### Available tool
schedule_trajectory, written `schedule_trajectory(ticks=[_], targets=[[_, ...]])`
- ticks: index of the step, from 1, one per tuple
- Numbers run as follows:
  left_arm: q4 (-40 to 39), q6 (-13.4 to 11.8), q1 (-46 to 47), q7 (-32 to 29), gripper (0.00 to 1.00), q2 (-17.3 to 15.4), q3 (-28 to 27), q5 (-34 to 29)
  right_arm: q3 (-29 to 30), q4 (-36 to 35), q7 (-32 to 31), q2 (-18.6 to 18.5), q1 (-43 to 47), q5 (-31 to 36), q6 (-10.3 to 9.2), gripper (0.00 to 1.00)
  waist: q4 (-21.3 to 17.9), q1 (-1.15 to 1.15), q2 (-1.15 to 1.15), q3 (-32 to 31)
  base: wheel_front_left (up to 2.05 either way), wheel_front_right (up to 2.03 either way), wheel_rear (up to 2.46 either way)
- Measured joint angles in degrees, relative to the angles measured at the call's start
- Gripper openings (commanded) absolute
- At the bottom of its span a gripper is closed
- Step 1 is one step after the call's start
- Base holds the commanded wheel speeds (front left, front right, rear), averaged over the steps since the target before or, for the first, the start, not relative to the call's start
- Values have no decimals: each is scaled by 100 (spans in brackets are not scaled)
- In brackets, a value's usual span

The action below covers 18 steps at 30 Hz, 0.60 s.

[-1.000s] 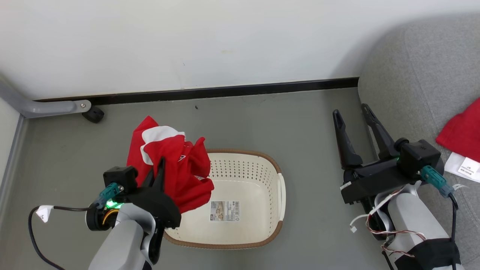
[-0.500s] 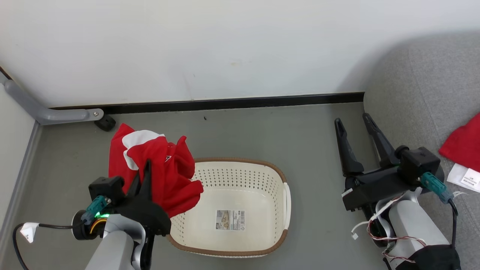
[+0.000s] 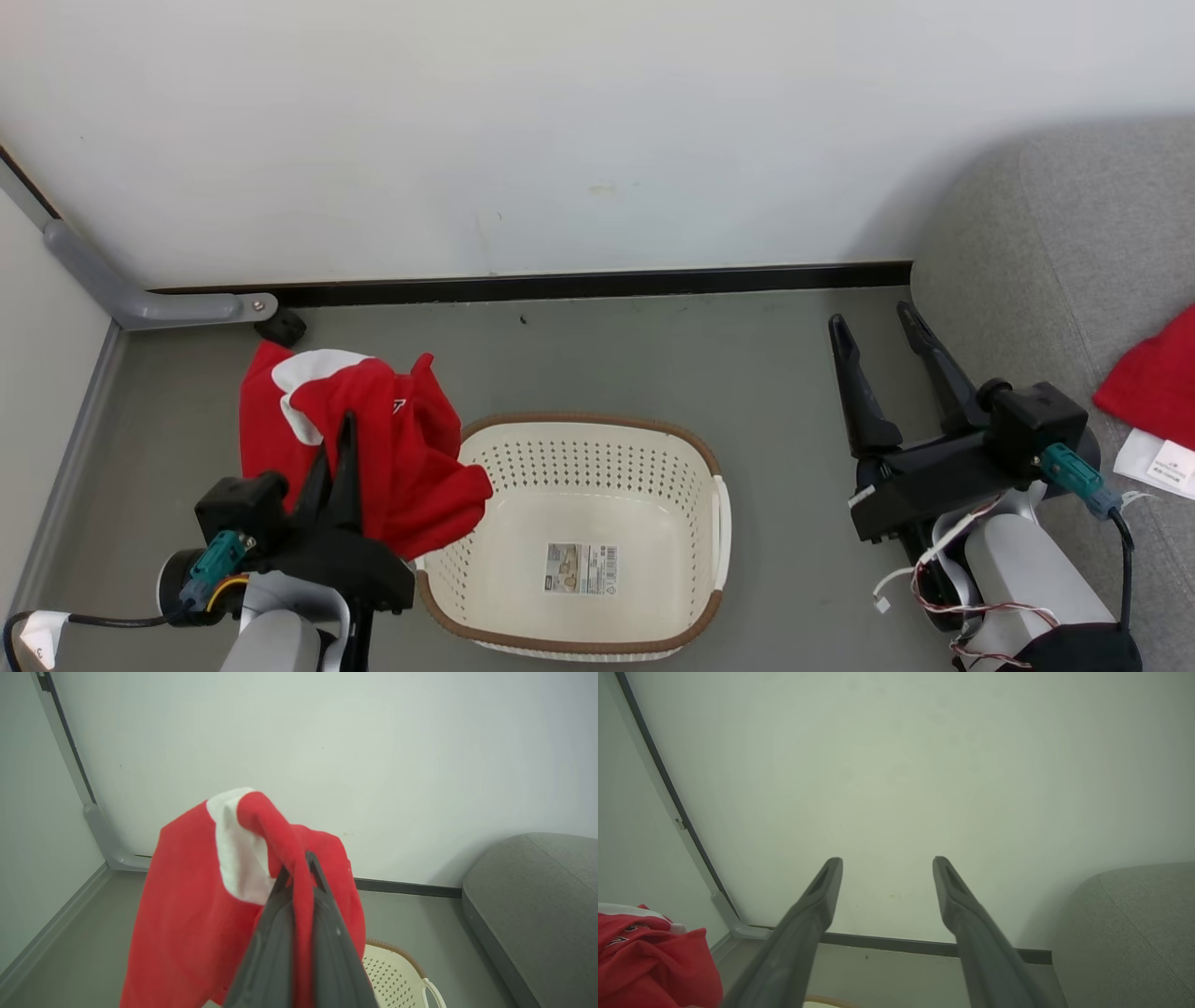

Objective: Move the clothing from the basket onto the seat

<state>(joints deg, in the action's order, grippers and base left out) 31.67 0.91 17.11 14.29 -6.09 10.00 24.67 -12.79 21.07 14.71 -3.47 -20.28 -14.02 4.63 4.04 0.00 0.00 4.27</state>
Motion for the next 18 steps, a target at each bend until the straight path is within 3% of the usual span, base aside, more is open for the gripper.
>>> schedule_trajectory(ticks=[18], targets=[[-2199, 69, -192, 2, 0, 74, 53, -393, -76, 115, 0, 4, 102, -15, 43, 100, -1, 0, 0, -94, 0, 0, 0]])
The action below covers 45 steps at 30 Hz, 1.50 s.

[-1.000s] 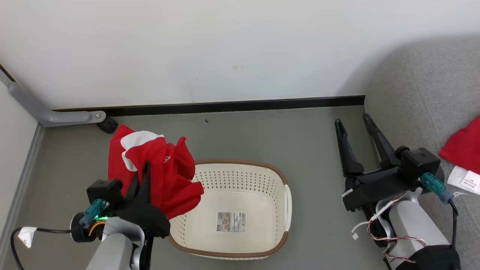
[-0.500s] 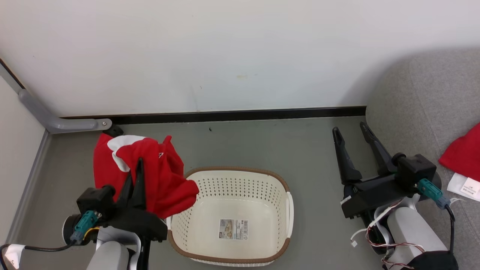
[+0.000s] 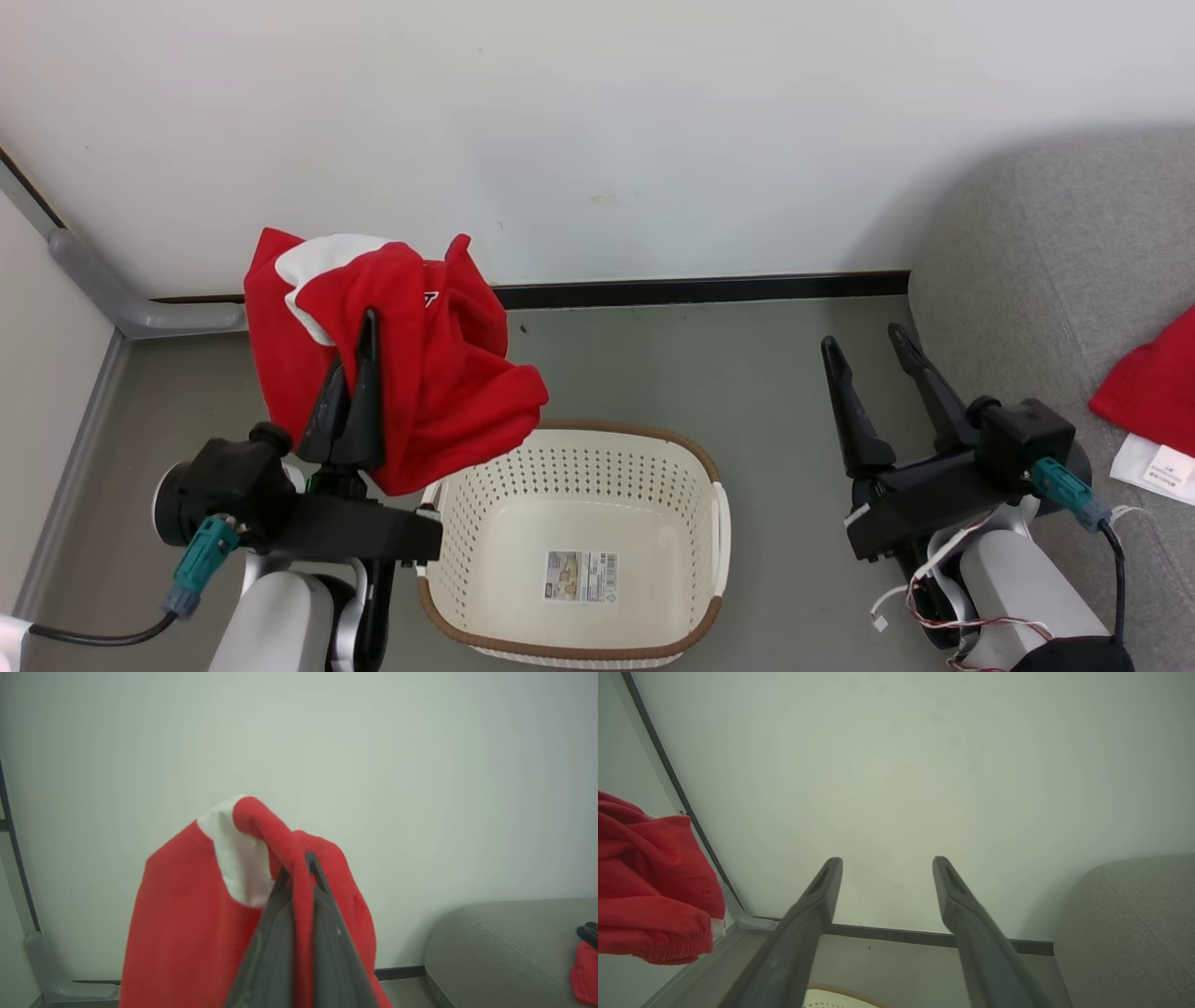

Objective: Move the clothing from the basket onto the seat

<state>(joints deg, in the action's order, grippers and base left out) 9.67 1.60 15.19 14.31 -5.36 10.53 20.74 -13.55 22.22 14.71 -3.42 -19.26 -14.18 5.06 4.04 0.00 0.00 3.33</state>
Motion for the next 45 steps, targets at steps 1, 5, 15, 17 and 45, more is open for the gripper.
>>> schedule_trajectory(ticks=[1, 5, 15, 17, 45], targets=[[-114, 1, -30, 0, 0, 5, 13, -21, 0, 18, 0, 0, 0, 0, 0, 100, 1, 0, 0, -5, 0, 0, 0], [-482, 34, -53, 0, 0, 10, 70, -80, -25, 59, 0, 0, 12, -1, 0, 100, 8, 0, 0, -28, 0, 0, 0], [-1036, 156, -188, 1, 0, 40, 238, -115, -124, 178, -1, 4, 41, -52, 1, 100, 45, 0, 0, -88, 0, 0, 0], [-1156, 202, -191, 1, 0, 55, 323, -114, -135, 186, -1, 4, 57, -52, 1, 100, 51, 0, 0, -95, 0, 0, 0], [-1570, 244, -279, 1, 0, 134, 479, -123, -486, -255, -1, 2, -148, -107, 9, 100, 44, 0, 0, -16, 0, 0, 0]])
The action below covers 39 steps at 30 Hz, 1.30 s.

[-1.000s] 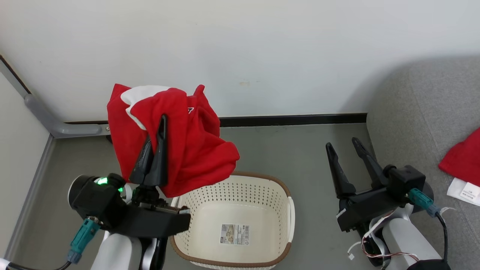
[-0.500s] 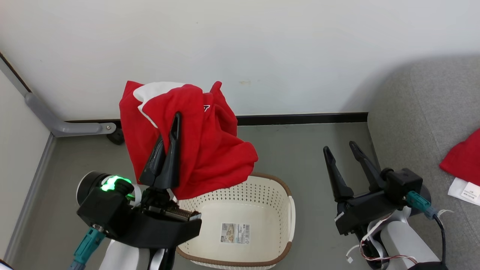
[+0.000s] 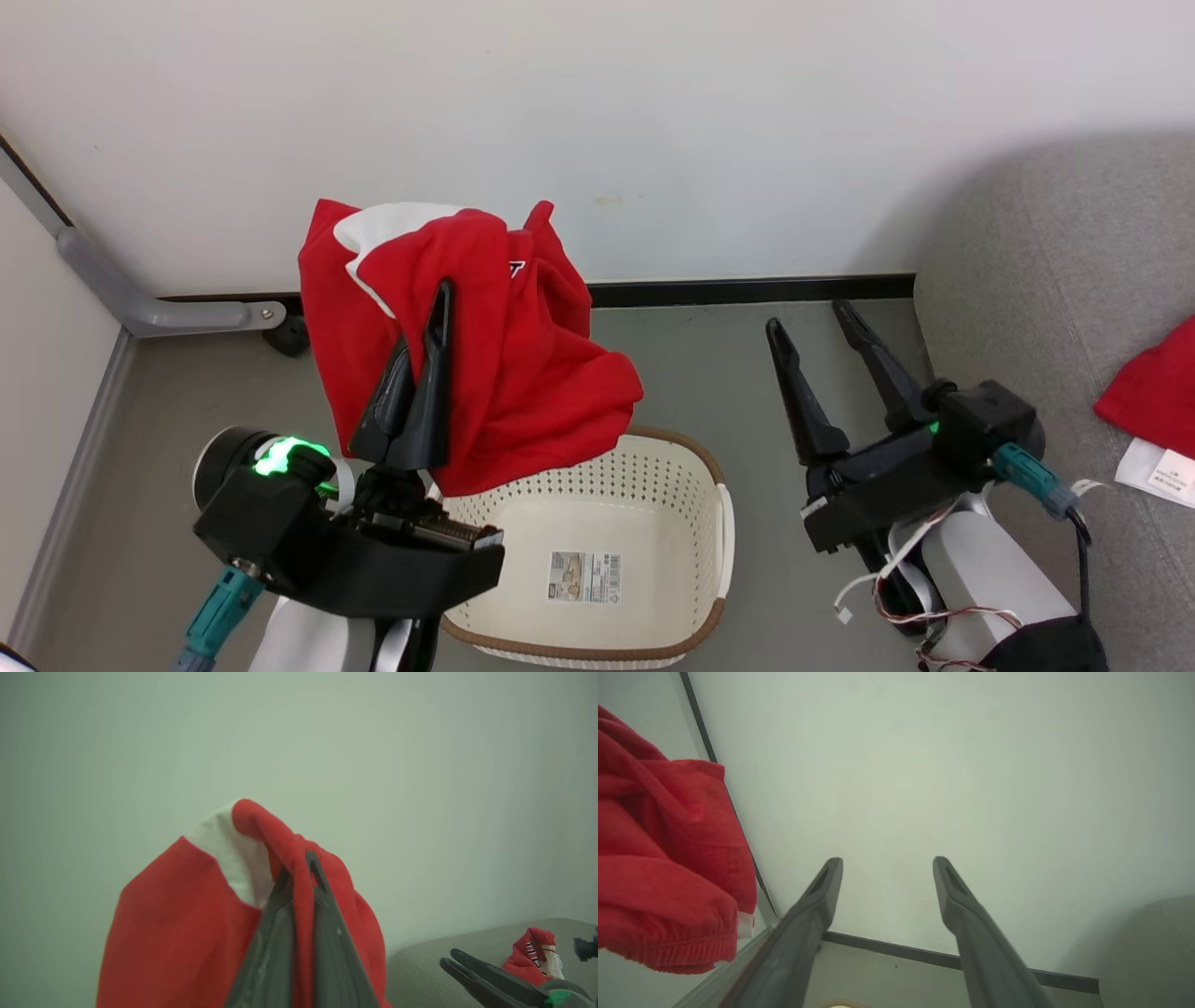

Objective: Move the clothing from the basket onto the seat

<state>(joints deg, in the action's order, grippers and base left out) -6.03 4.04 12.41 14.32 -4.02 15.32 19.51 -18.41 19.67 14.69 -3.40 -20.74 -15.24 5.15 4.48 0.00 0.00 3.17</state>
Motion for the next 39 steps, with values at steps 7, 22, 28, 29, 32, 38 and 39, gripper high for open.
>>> schedule_trajectory(ticks=[7, 22, 28, 29, 32, 38, 39], targets=[[33, 1, 4, 0, 0, 5, 29, 0, -656, -420, 1, -2, -222, -176, 99, 100, 21, 0, 0, -3, 0, 0, 0], [80, 7, 18, 0, 0, 43, 196, -30, -1946, -627, 1, -26, -528, -677, 192, 100, 101, 0, 0, 26, 0, 0, 0], [42, 56, 26, 0, 0, 43, 272, -45, -2806, -536, 1, -138, -1005, -1065, 193, 100, 141, 0, 0, 66, 0, 0, 0], [33, 56, 27, 0, 0, 43, 302, -47, -2880, -495, 1, -178, -1081, -1124, 193, 100, 149, 0, 0, 75, 0, 0, 0], [26, 56, 52, 0, 0, 47, 360, -51, -3017, -390, 1, -288, -1279, -1270, 193, 100, 178, 0, 0, 100, 0, 0, 0], [26, 57, 122, 0, 0, 48, 377, -51, -3120, -178, 1, -345, -1495, -1481, 193, 100, 236, 0, 0, 144, 0, 0, 0], [26, 57, 122, 0, 0, 49, 385, -51, -3129, -140, 1, -356, -1511, -1510, 193, 100, 243, 0, 0, 150, 0, 0, 0]])
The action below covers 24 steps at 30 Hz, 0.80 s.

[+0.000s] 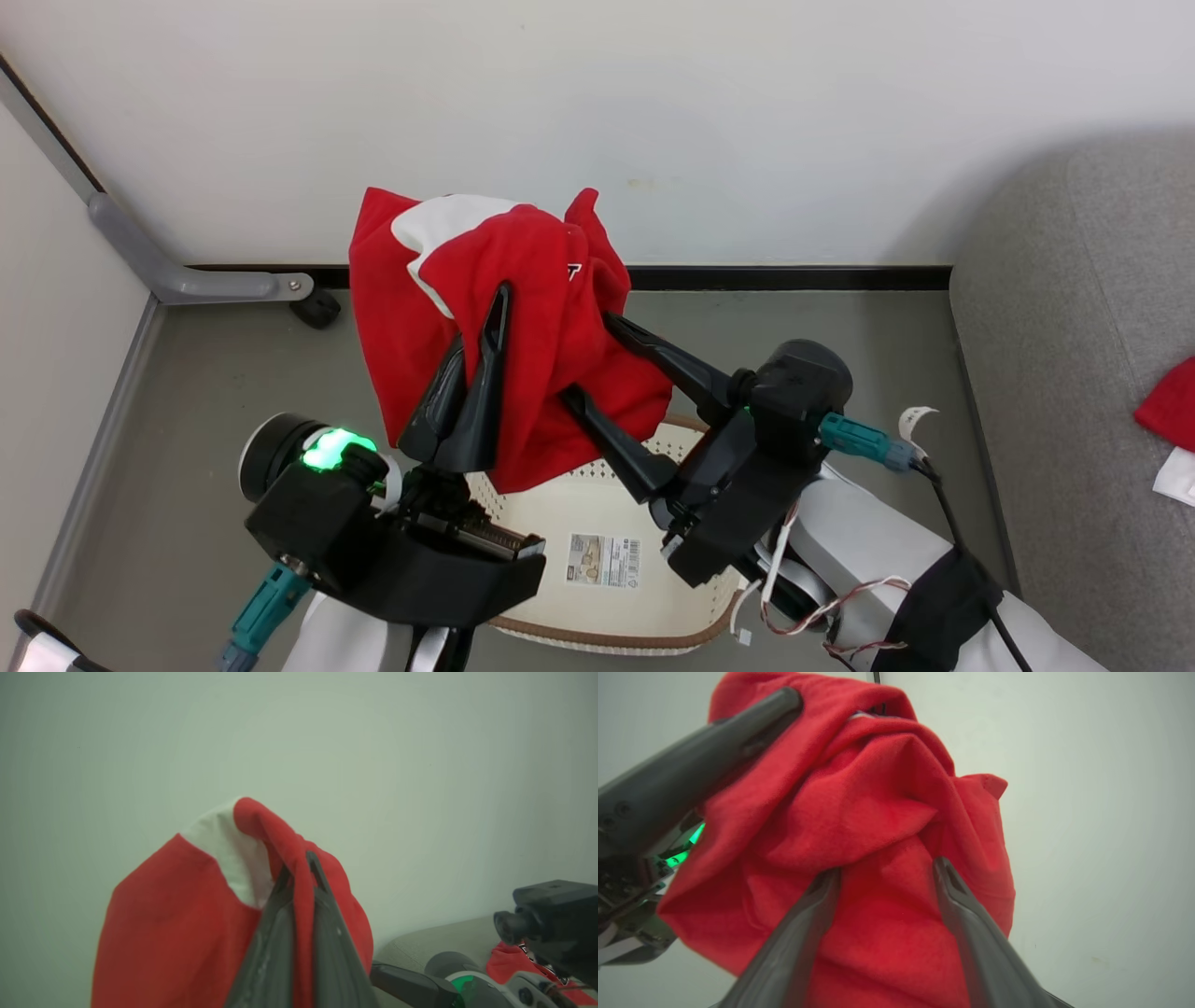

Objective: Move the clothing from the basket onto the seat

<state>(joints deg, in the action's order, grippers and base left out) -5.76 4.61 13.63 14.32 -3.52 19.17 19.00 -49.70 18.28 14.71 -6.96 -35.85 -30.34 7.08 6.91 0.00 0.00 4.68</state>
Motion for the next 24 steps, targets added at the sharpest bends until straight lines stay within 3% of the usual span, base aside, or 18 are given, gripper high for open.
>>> schedule_trajectory(ticks=[9, 24], targets=[[5, 3, 29, 0, 0, 7, 38, -1, -301, 417, 0, -141, -148, -339, 0, 100, 55, 0, 0, 20, 0, 0, 0], [13, 96, 47, 0, 0, 15, 175, -1, -815, 726, 0, -45, -637, -606, 0, 100, 146, 0, 0, -50, 0, 0, 0]])
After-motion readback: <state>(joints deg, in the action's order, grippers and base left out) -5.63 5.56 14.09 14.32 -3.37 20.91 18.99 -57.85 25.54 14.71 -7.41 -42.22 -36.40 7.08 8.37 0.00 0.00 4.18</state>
